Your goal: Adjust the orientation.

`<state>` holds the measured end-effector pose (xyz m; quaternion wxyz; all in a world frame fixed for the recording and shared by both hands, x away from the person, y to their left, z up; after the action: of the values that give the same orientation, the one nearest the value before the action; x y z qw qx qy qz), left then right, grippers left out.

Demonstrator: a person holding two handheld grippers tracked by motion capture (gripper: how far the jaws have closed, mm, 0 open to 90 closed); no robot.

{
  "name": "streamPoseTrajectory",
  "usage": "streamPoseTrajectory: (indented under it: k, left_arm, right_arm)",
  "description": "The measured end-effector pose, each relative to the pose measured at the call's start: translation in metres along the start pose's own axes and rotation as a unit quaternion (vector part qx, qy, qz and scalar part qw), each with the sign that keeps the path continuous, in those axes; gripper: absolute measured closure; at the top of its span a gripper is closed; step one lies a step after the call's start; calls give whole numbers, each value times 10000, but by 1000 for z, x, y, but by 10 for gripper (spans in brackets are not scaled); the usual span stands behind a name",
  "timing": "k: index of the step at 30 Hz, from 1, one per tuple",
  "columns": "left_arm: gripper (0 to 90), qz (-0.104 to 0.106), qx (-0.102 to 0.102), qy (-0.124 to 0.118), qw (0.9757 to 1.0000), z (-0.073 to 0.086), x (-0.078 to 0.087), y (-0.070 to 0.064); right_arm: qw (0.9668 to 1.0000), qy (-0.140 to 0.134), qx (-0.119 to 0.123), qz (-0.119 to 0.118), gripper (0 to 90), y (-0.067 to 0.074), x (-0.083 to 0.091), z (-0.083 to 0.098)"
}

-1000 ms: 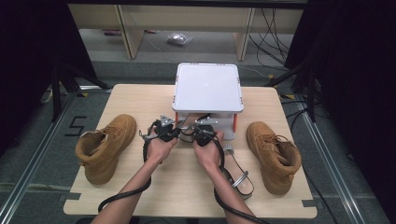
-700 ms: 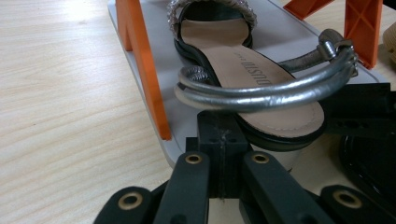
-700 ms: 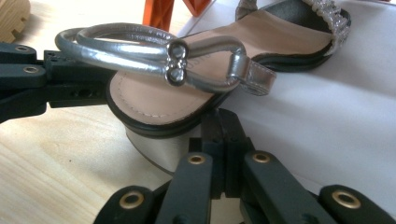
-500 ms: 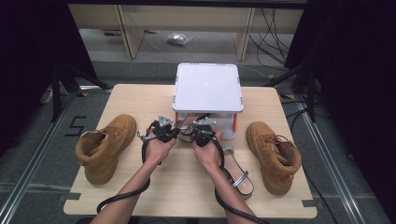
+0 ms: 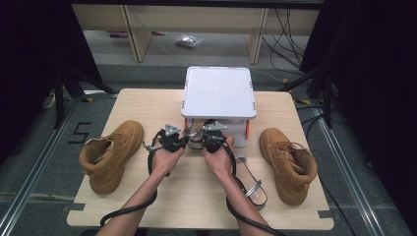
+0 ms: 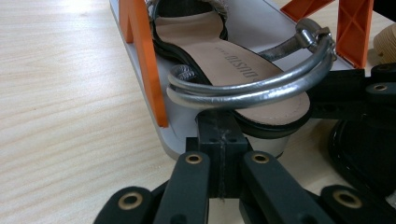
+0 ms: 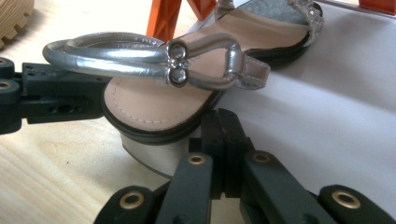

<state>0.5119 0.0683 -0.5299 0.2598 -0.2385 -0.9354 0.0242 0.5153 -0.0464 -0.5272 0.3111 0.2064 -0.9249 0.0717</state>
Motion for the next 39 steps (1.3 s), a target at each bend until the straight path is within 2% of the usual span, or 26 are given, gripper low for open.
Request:
streamPoseTrajectory:
  k: [1,4,5,6,8,9,10,11,13,14,16,17,19,20,23,25,26,28,29,31,32,34,36,37,38,39]
  left_arm:
    - [897,-12,-84,81,9999,-1,1,2]
    - [897,-42,34,-27,10000,-5,-1,1]
    - [897,-41,-30,34,10000,-5,-1,2]
    - [897,-34,22,3,10000,-7,-2,1]
    - [897,6,-39,46,10000,-7,-3,1]
    - [897,21,9,3,10000,-8,-5,-1]
    - [897,-15,-80,118,9999,-7,-4,0]
    - [897,-21,-63,113,9999,-7,-6,-1]
    - [896,-63,-37,88,9999,-5,-9,-2]
    - [897,-88,-19,118,9999,-5,-9,-2]
    - [897,-138,-85,170,9997,-3,-9,0]
    - [896,-141,-16,91,9999,-4,-10,-1]
    - [896,-156,-118,155,9997,-4,-10,1]
    - [896,-143,-157,157,9997,-4,-10,1]
    - [896,-104,-245,168,9995,-5,-6,2]
    - [895,-151,-285,59,9995,-8,1,3]
    - [895,-189,-347,67,9992,-10,6,3]
    - [896,-214,-411,-12,9989,-16,19,3]
    - [896,-253,-471,-63,9986,-21,25,3]
    - [897,-201,-440,-200,9986,-32,38,1]
    - [897,-190,-425,-292,9985,-39,45,-1]
    - [897,-109,-435,-494,9978,-54,57,-7]
    - [897,-38,-506,-711,9962,-69,67,-12]
    - [898,32,-493,-828,9953,-77,71,-15]
    - [897,51,-517,-929,9943,-85,75,-18]
    - [897,58,-544,-1078,9927,-95,78,-21]
  right_arm:
    - [10000,14,32,9,900,-1,0,0]
    - [10000,6,-45,-36,900,0,-2,-3]
    - [10000,-6,-28,-5,900,-2,-2,-4]
    - [10000,-13,33,22,900,-3,-2,-6]
    - [9999,-43,-116,6,900,-3,-4,-7]
    - [10000,1,-7,49,900,-6,-3,-7]
    - [9999,22,-76,104,900,-6,-3,-6]
    - [10000,33,-3,66,900,-8,-4,-6]
    - [9998,96,-105,109,900,-8,-6,-4]
    - [9999,104,-24,120,900,-9,-6,-3]
    - [9998,64,-156,125,900,-7,-8,-3]
    - [9998,34,-172,95,900,-6,-10,-3]
    - [9999,36,-64,146,900,-8,-9,-4]
    - [9999,42,-71,88,900,-8,-10,-4]
    - [9998,117,-133,117,878,-7,-6,-2]
    - [9999,130,-38,30,883,-6,-1,1]
    - [9998,188,-106,-29,892,-4,1,3]
    - [9996,234,-83,-93,900,-3,6,6]
    - [9993,298,-184,-124,900,-1,9,8]
    - [9993,285,-142,-191,900,-2,12,9]
    - [9989,307,-242,-249,900,1,14,9]
    - [9992,243,-171,-277,900,2,16,9]
    - [9990,264,-147,-321,900,3,17,10]
    - [9986,253,-177,-419,900,4,16,10]
    - [9981,325,-289,-433,900,7,17,11]
    - [9982,325,-278,-431,900,8,17,11]
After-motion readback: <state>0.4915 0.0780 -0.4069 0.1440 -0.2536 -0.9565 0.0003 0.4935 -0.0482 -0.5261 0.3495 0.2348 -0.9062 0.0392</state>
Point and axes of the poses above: each handheld gripper's, and its own axes: x roughly backward along the jaws, z roughly out of its underside, y roughly to its left, the point moved 7 cm from there along -x, roughly forward along the jaws, and after that the axes turned 3 degrees about -y, right-handed, at the moved point
